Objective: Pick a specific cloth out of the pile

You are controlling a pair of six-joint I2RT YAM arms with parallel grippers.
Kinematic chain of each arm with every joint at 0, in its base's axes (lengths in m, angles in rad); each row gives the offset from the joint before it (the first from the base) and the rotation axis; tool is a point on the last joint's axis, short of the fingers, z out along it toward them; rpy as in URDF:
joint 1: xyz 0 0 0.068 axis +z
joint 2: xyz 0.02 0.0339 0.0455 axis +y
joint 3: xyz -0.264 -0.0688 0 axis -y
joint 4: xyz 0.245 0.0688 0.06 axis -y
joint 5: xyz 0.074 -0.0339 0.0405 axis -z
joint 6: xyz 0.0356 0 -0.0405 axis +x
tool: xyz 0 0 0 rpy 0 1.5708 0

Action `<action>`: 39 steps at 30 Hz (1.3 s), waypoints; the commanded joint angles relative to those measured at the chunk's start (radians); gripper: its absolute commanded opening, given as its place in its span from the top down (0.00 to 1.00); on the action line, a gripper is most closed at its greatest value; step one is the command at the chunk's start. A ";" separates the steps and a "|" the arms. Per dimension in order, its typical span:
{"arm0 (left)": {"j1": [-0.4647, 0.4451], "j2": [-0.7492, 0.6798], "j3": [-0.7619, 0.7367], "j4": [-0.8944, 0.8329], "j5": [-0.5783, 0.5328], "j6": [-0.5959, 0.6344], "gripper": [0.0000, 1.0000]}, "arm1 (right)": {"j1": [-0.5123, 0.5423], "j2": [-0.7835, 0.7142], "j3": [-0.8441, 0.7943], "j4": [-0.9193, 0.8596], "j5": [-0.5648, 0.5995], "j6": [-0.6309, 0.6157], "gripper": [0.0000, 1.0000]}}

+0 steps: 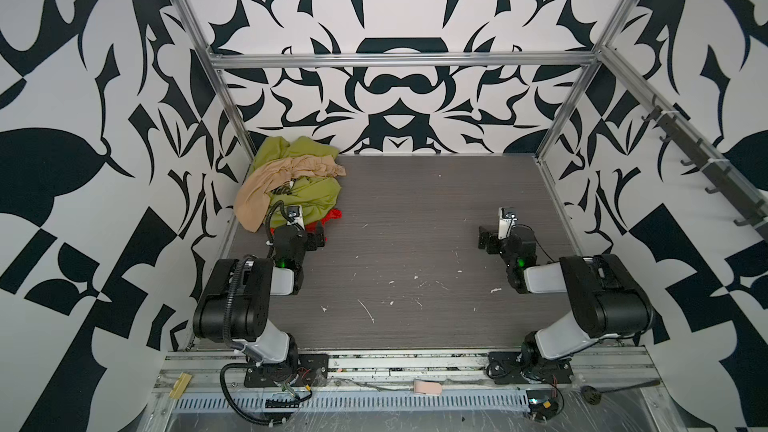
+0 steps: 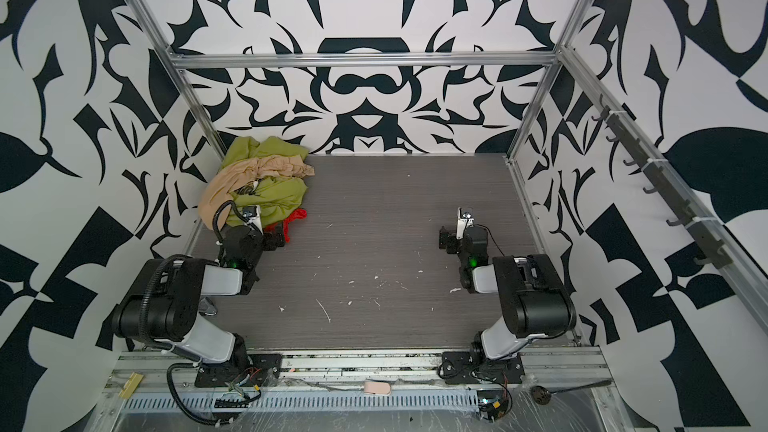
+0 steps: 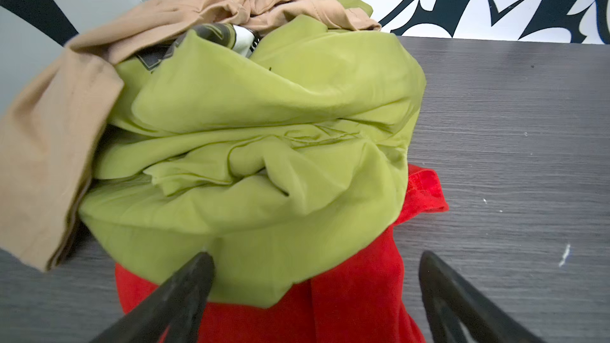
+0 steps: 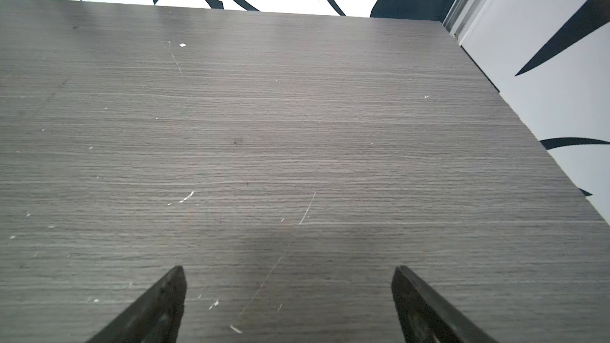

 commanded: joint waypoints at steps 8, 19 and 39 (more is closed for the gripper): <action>0.002 -0.005 0.004 0.014 0.001 -0.008 0.01 | -0.004 -0.009 0.015 0.024 -0.008 0.006 0.01; 0.001 -0.006 0.003 0.014 0.001 -0.009 0.01 | -0.003 -0.012 -0.014 0.078 -0.006 0.002 0.01; 0.002 -0.006 0.001 0.015 0.002 -0.008 0.01 | -0.003 -0.010 -0.060 0.171 0.003 0.007 0.01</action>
